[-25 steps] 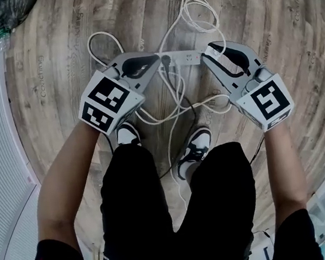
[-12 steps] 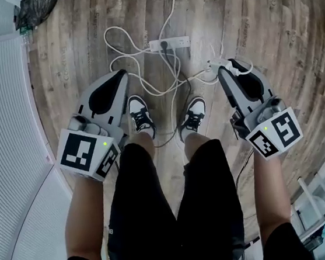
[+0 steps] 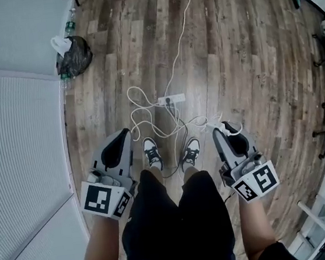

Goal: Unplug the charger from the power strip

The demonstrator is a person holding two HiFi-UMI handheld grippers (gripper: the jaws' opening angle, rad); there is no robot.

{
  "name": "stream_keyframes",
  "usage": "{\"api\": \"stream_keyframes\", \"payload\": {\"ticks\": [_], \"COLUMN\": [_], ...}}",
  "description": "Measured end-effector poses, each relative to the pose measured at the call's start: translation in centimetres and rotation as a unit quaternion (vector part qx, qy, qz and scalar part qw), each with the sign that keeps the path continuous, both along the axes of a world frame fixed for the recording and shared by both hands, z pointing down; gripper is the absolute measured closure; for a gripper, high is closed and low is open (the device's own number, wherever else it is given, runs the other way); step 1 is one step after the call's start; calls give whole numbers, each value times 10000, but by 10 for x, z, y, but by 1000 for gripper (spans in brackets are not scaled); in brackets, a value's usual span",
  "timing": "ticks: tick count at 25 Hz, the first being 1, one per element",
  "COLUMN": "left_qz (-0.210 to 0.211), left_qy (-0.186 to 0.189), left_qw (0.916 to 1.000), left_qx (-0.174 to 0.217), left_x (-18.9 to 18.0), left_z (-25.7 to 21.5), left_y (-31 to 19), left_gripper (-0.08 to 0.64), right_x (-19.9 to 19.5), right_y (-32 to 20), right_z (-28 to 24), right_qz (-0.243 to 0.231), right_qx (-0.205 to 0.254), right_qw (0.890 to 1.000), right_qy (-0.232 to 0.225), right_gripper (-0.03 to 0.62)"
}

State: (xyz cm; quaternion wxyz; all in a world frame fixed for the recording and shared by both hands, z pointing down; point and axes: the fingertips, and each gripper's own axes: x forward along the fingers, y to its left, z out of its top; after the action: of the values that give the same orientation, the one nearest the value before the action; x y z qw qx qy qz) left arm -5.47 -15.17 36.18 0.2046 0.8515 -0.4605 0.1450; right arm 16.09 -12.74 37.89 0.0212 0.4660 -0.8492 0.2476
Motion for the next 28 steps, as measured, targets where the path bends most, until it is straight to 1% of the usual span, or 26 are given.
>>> {"api": "stream_keyframes", "payload": {"ticks": [3,7,11,15,17,20,24,25,28], "left_qz": [-12,-97,-226,-283,-273,-165,137,254,622], "left_qy": [46,256,398,466,525,674,840,822,579], "left_qw": [9992,9970,9911,9854,9827,9791,9750,9740,9692], "left_qx": [407,730,1252,1614,1758,1911,2051,2094,2313], "left_x": [1,0,-12,-24,-26,-27,-19,-16,-7], "left_z": [-69,-137,-197,-245,-265,-286,-304,-309,-322], "left_y": [-7,-1,10,11,13,15,15,17,23], "left_gripper": [540,541,540,540,540,540,540,540,540], "right_x": [3,9,-1,-7,-7,-9,-13,-14,-13], "right_y": [-10,-7,4,6,10,17,22,23,26], "right_z": [-78,-169,-231,-285,-306,-326,-339,-342,-349], "right_qz": [12,57,-268,-361,-376,-359,-313,-311,-319], "right_qx": [551,1101,1504,1837,1943,2069,2137,2150,2220], "right_qw": [9985,9938,9876,9805,9781,9750,9734,9730,9713], "right_qy": [58,137,350,597,647,720,764,776,793], "right_gripper": [486,486,486,485,485,485,485,486,485]}}
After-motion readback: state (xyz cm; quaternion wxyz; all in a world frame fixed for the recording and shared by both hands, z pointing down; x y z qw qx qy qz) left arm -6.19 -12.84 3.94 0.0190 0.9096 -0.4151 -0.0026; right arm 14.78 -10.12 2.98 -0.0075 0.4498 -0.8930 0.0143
